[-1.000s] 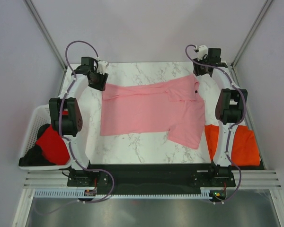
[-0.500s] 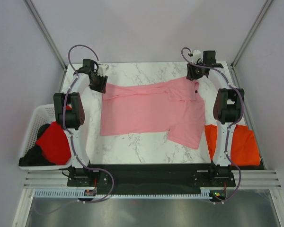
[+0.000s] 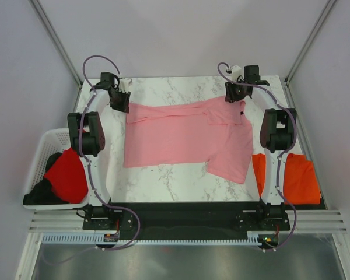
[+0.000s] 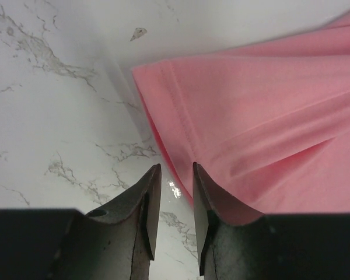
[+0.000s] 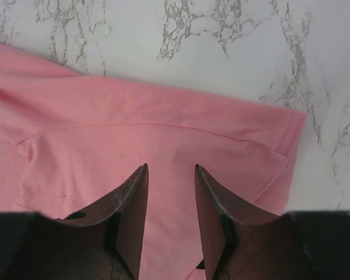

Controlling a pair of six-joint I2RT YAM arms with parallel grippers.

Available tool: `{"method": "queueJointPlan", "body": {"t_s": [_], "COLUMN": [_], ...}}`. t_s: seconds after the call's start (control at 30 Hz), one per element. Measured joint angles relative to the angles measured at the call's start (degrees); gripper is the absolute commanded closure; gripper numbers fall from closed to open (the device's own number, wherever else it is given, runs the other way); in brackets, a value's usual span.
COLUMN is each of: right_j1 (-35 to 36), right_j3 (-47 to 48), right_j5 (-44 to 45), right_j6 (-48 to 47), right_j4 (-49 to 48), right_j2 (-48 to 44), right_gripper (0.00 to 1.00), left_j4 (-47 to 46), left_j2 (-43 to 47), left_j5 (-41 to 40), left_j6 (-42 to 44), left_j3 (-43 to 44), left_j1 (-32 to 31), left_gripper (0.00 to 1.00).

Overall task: Fold and stack the t-shirts
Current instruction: Fold the tshirt

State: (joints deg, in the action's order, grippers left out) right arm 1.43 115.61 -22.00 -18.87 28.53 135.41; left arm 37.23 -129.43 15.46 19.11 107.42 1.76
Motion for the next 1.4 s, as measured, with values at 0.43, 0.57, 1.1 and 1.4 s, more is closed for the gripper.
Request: {"method": "queueJointPlan", "body": {"t_s": [0.43, 0.57, 1.1, 1.4], "right_j1": [0.0, 0.2, 0.7, 0.7], "right_j3": [-0.5, -0.5, -0.5, -0.5], "right_j5": [0.7, 1.2, 1.5, 1.6], "right_j6": [-0.4, -0.5, -0.9, -0.9], "right_j4": [0.2, 0.2, 0.2, 0.2], "right_j2": [0.0, 0.0, 0.1, 0.2], "right_gripper": [0.55, 0.55, 0.55, 0.55], "left_j4": [0.3, 0.4, 0.5, 0.5], "left_j2": [-0.9, -1.3, -1.4, 2.5], "left_j5": [1.9, 2.8, 3.2, 4.5], "left_j6": [-0.2, -0.2, -0.7, -0.8], "left_j3": [0.0, 0.0, 0.2, -2.2], "left_j1": [0.0, 0.0, 0.0, 0.2], "left_gripper": [0.67, 0.66, 0.98, 0.98]}}
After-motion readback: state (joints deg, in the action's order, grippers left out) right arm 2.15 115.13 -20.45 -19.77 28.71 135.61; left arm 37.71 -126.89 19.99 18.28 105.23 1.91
